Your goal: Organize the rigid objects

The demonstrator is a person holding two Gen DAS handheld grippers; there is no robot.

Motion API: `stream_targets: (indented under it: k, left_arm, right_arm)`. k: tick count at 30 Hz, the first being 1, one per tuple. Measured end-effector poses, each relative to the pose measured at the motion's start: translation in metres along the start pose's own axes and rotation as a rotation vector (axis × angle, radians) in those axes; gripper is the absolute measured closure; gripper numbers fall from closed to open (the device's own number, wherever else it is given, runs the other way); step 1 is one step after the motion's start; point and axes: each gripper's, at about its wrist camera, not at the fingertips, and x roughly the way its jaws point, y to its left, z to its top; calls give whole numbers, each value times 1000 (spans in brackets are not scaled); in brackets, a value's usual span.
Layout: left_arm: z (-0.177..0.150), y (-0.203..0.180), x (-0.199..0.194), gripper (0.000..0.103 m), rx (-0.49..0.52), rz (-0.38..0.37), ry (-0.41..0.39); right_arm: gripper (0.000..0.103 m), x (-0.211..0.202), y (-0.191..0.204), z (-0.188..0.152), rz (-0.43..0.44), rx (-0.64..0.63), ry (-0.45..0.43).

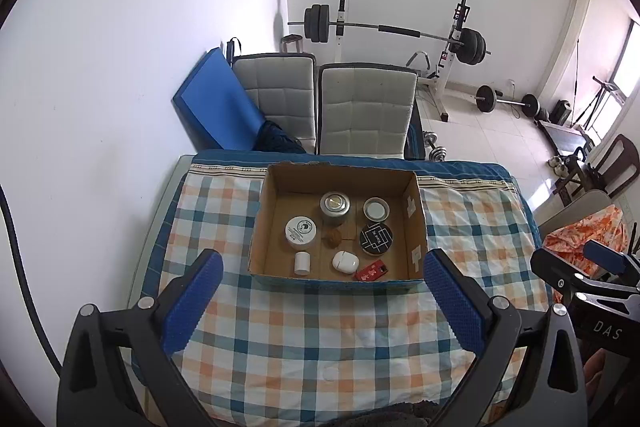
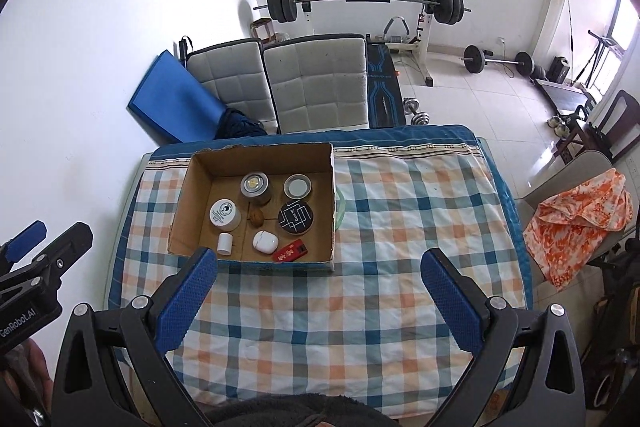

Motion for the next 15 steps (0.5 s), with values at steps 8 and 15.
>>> stream_targets:
  k: [8,15]
  left_arm:
    - [-1,-1,-2,0,-4,2,-7]
    - [1,-1,-3,0,-6,8,-8]
  right_arm:
    - [0,-3,-2,-3,-5,-7,-7]
    - [0,-6,-2,-3,-16,-11,-13]
